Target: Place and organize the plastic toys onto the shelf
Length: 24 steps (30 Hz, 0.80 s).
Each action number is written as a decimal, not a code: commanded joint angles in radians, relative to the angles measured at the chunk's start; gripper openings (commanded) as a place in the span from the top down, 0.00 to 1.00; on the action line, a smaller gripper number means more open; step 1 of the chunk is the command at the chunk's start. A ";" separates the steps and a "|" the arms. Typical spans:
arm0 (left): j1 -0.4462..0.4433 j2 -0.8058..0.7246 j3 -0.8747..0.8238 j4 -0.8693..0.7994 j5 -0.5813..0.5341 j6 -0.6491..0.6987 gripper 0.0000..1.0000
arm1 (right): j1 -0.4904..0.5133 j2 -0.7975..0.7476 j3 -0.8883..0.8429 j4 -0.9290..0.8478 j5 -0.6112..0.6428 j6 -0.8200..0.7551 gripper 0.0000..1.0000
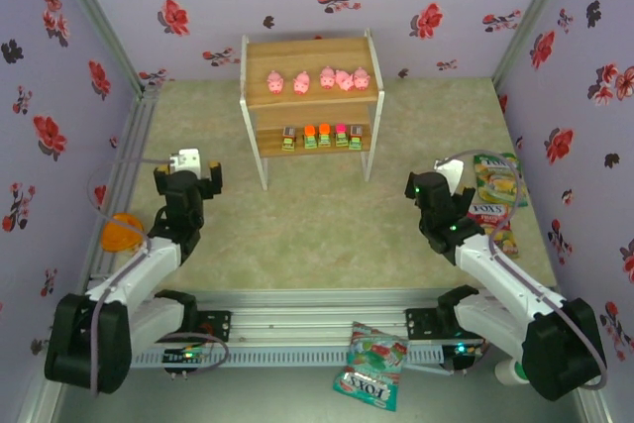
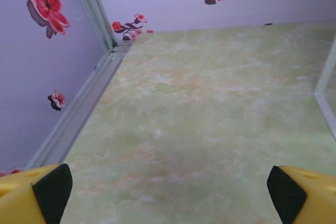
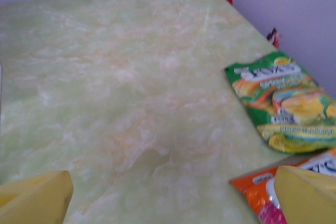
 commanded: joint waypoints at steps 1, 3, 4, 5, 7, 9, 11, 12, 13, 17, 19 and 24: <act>0.063 0.102 -0.042 0.176 0.076 0.038 0.00 | -0.009 0.011 -0.058 0.211 0.047 -0.189 0.01; 0.088 0.181 -0.058 0.264 0.102 0.037 0.00 | -0.014 0.026 -0.100 0.314 0.030 -0.261 0.01; 0.098 0.212 -0.065 0.299 0.116 0.039 0.00 | -0.020 0.036 -0.107 0.335 0.030 -0.275 0.01; 0.105 0.242 -0.069 0.343 0.128 0.036 0.00 | -0.031 0.051 -0.109 0.344 0.028 -0.279 0.01; 0.114 0.279 -0.069 0.390 0.153 0.039 0.00 | -0.051 0.077 -0.113 0.358 0.011 -0.280 0.01; 0.126 0.302 -0.054 0.398 0.178 0.040 0.00 | -0.070 0.103 -0.121 0.388 -0.018 -0.279 0.01; 0.141 0.327 -0.045 0.410 0.188 0.033 0.00 | -0.084 0.120 -0.127 0.419 -0.042 -0.279 0.01; 0.149 0.341 -0.045 0.423 0.199 0.029 0.00 | -0.093 0.130 -0.131 0.437 -0.058 -0.286 0.01; 0.152 0.354 -0.045 0.434 0.205 0.029 0.00 | -0.101 0.141 -0.135 0.455 -0.071 -0.289 0.01; 0.163 0.431 -0.046 0.500 0.211 0.021 0.00 | -0.139 0.221 -0.146 0.563 -0.129 -0.305 0.01; 0.185 0.488 -0.057 0.569 0.230 0.001 0.00 | -0.156 0.276 -0.144 0.625 -0.162 -0.319 0.01; 0.211 0.479 -0.008 0.456 0.300 -0.007 0.00 | -0.196 0.383 -0.139 0.758 -0.234 -0.333 0.01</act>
